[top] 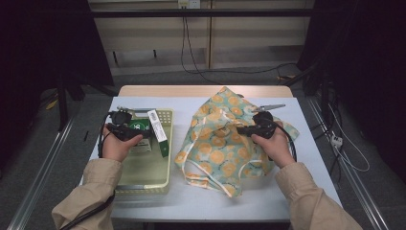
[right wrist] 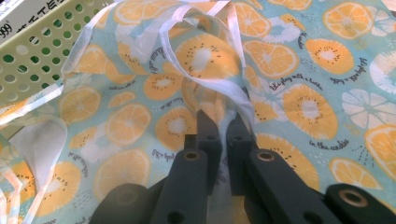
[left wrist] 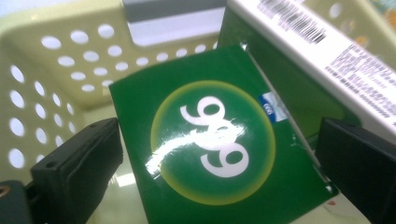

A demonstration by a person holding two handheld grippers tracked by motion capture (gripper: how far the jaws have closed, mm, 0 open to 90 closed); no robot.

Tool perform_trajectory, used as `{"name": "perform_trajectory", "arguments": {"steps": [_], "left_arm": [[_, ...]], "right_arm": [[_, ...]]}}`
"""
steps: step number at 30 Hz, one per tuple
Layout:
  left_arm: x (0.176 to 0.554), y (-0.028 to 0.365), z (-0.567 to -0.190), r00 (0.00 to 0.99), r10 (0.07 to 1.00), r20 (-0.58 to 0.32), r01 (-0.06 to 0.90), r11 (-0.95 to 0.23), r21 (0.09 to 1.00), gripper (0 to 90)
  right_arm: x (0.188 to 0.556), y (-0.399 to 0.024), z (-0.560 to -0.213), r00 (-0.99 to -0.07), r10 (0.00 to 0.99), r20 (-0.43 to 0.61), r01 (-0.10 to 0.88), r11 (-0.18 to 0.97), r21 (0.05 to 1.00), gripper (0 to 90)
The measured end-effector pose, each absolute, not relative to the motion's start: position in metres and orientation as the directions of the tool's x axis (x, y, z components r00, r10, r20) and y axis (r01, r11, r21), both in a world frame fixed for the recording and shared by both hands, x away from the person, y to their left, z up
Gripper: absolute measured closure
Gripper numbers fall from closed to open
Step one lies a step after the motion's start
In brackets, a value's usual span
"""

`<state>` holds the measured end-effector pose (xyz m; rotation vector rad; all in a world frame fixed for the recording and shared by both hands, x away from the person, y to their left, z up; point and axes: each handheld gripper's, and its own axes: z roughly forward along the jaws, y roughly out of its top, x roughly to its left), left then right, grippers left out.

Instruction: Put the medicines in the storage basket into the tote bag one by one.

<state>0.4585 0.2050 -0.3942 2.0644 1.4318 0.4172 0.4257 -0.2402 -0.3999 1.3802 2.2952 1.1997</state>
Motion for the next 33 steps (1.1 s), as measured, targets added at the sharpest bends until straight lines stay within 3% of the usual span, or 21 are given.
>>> {"name": "perform_trajectory", "arguments": {"steps": [9, 11, 14, 21, 33], "left_arm": [[0.457, 0.202, -0.399, 0.383, 0.922, -0.058, 0.747, -0.273, 0.606, 1.9], [0.456, 0.200, -0.400, 0.392, 0.919, -0.048, 0.744, -0.286, 0.604, 4.1], [0.454, 0.200, -0.398, 0.390, 0.920, -0.048, 0.753, -0.288, 0.592, 14.8], [0.454, 0.205, -0.393, 0.376, 0.924, -0.072, 0.772, -0.269, 0.576, 17.4], [0.444, 0.225, -0.341, 0.390, 0.912, -0.124, 0.744, -0.233, 0.626, 17.9]], "right_arm": [[0.426, -0.240, -0.401, -0.539, 0.813, 0.220, 0.646, 0.231, 0.728, 88.2], [0.426, -0.240, -0.402, -0.537, 0.814, 0.222, 0.651, 0.232, 0.723, 88.2], [0.426, -0.240, -0.402, -0.534, 0.815, 0.224, 0.651, 0.227, 0.724, 88.3], [0.424, -0.243, -0.399, -0.533, 0.816, 0.221, 0.645, 0.223, 0.731, 88.3], [0.424, -0.245, -0.398, -0.532, 0.818, 0.219, 0.640, 0.218, 0.737, 88.5]]}}
